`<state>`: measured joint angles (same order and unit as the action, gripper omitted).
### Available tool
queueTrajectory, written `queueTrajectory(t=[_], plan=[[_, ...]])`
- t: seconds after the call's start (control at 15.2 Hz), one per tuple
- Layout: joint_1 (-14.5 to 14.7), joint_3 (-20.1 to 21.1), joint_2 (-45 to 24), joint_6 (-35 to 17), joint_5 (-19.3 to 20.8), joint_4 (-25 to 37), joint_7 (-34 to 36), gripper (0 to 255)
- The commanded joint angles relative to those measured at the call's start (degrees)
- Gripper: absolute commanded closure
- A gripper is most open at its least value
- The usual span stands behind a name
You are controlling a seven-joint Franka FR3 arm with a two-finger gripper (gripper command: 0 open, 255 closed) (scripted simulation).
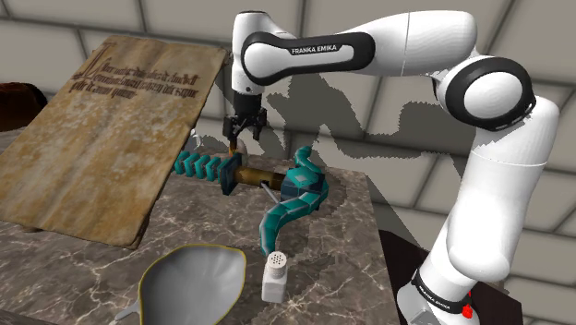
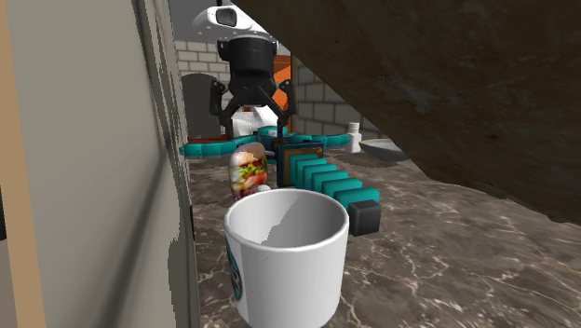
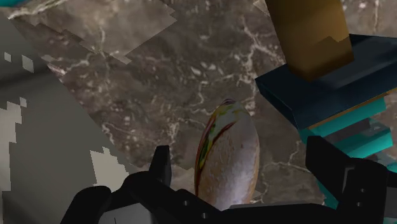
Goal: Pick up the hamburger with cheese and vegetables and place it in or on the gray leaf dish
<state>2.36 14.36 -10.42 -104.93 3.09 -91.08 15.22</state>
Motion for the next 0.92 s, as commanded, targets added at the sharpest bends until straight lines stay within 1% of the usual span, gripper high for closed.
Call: queueTrajectory(t=[0.0, 0.4, 0.86], plan=[[0.19, -0.01, -1.17, -0.51, 0.41, 0.6, 0.47, 0], [0.15, -0.1, -1.73, -4.58, 0.6, -2.93, 0.61, 0], [0.18, -0.13, -1.73, -4.58, 0.59, -2.93, 0.61, 0]])
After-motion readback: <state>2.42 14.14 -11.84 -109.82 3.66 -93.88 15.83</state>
